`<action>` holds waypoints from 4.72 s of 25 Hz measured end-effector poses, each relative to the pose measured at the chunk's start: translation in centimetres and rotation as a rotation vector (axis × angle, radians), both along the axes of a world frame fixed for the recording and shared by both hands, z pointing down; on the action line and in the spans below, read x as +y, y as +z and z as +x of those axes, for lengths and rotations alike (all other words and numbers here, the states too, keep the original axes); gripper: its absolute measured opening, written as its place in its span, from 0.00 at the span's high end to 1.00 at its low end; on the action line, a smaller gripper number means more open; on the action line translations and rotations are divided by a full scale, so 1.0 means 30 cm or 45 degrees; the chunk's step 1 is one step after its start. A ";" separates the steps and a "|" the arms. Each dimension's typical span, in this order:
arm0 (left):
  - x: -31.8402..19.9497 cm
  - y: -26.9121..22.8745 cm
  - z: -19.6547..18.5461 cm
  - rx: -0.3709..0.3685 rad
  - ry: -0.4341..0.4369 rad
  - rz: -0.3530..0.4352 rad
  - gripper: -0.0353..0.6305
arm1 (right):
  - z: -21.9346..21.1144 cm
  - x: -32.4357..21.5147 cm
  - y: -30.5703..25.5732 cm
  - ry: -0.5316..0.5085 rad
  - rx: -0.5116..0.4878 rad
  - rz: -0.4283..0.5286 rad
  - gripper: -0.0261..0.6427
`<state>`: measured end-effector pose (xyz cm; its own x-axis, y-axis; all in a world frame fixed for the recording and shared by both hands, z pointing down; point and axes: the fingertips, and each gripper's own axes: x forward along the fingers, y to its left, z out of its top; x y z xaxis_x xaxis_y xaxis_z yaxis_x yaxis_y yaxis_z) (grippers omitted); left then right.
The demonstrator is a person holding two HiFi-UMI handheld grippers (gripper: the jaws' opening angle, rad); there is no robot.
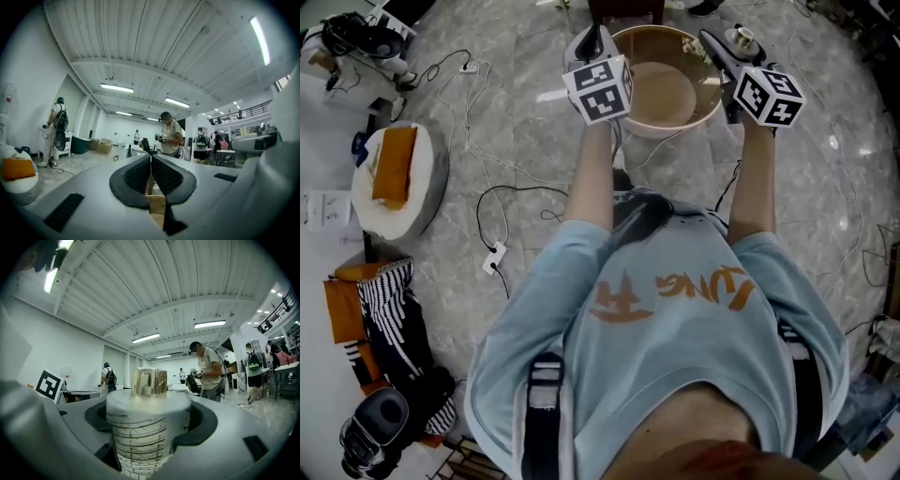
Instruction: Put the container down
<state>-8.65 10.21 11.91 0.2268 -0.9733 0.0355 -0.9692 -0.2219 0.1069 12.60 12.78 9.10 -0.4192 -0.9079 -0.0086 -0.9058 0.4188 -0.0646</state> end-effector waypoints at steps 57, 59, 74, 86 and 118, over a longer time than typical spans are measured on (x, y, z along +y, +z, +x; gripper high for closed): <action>-1.058 0.852 0.184 -0.122 0.354 -0.695 0.90 | -0.011 -0.991 0.805 0.320 -0.042 -0.688 0.42; -1.041 0.908 0.186 -0.134 0.332 -0.732 0.90 | -0.016 -0.977 0.847 0.281 -0.020 -0.710 0.42; -0.882 1.423 0.295 -0.315 0.431 -0.893 0.90 | -0.007 -0.863 1.497 0.151 -0.043 -0.953 0.42; -0.925 1.725 0.326 -0.294 0.473 -0.932 0.90 | -0.043 -0.863 1.824 0.074 0.030 -1.006 0.42; -1.601 1.946 0.340 -0.274 0.369 -0.832 0.90 | -0.002 -1.703 2.066 0.136 0.233 -0.688 0.43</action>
